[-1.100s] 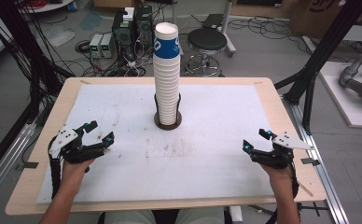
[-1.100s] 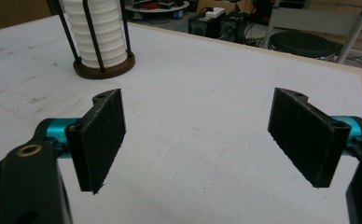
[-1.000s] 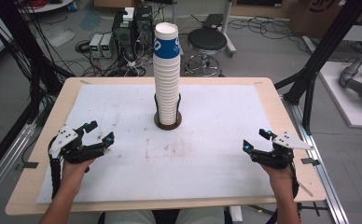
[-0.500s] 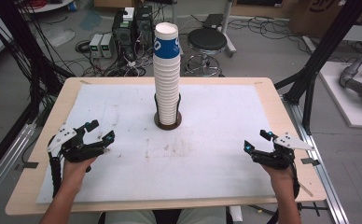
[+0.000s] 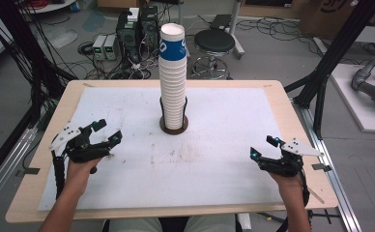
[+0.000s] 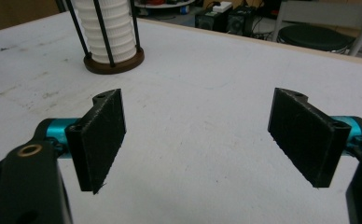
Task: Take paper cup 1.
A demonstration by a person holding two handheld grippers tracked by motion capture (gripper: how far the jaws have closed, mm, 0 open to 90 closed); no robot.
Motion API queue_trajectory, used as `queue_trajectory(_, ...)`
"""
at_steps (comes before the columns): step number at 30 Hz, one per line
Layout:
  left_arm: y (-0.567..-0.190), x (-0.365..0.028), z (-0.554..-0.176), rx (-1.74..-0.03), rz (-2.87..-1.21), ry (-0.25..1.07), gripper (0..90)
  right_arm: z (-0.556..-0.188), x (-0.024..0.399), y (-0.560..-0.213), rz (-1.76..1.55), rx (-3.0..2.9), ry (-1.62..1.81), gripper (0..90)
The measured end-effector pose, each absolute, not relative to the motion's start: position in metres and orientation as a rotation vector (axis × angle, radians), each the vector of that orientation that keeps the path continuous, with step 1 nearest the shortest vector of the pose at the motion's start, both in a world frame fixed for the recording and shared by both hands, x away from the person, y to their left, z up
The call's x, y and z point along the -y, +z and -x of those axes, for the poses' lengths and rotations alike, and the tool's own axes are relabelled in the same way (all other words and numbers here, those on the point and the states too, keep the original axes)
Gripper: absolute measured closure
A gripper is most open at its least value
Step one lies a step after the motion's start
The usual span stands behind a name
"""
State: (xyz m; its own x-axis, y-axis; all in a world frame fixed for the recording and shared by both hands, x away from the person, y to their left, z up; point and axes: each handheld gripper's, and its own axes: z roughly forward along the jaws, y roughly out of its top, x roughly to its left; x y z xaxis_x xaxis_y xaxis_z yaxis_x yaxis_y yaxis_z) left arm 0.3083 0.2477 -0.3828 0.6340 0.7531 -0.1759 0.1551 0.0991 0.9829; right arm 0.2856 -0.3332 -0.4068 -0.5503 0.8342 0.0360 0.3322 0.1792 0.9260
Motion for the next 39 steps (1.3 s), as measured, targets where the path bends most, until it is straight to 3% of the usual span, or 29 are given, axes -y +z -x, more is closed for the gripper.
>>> queue_trajectory(6,-0.336,-0.235,-0.327,-0.7,-1.455,0.545,17.1,-0.288,0.329,-0.405,-1.094,-2.005,1.348,19.4)
queue_trajectory(18,-0.249,-0.19,-0.372,-0.571,-1.562,0.456,16.9,-0.291,0.324,-0.405,-1.078,-2.037,1.356,19.4)
queue_trajectory(39,-0.178,-0.135,-0.436,-0.57,-1.612,0.413,16.8,-0.29,0.325,-0.408,-1.078,-2.052,1.363,19.4)
